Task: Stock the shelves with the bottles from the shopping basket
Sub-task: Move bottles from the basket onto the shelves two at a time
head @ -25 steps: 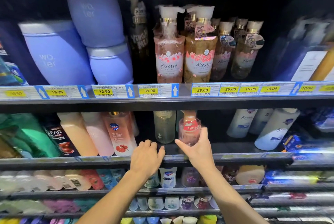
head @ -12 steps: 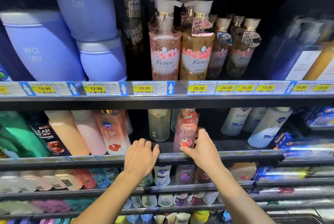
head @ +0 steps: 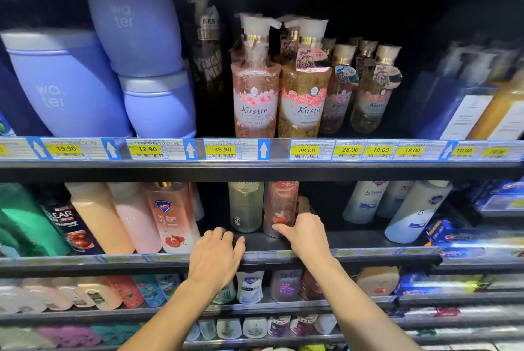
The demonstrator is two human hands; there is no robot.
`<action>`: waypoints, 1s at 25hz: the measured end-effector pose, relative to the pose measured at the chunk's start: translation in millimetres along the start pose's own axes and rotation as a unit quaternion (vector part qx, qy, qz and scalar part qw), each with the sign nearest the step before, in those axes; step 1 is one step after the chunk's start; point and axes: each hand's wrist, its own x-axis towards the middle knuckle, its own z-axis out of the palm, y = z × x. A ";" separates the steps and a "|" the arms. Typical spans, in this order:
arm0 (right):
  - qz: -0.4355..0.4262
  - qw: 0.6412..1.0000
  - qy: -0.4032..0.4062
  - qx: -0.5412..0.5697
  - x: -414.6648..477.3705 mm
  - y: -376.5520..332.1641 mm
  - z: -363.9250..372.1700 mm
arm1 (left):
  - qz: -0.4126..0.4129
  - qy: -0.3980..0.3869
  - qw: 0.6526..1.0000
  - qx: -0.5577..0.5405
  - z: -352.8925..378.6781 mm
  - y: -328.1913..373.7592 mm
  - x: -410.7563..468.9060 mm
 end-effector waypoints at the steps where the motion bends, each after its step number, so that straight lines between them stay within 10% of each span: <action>1: 0.000 1.000 -0.003 -0.002 0.8 -1.5 -1.0 | 0.000 0.002 1.000 0.000 0.0 0.1 -0.2; 10: -0.022 0.999 -0.026 0.014 0.8 -9.0 -3.3 | 0.001 -0.002 1.000 -0.005 -2.1 -0.4 -1.1; 25: -0.022 0.960 0.054 -0.274 -93.6 24.3 -3.4 | 0.092 -0.096 0.989 -0.060 -40.5 18.6 -15.5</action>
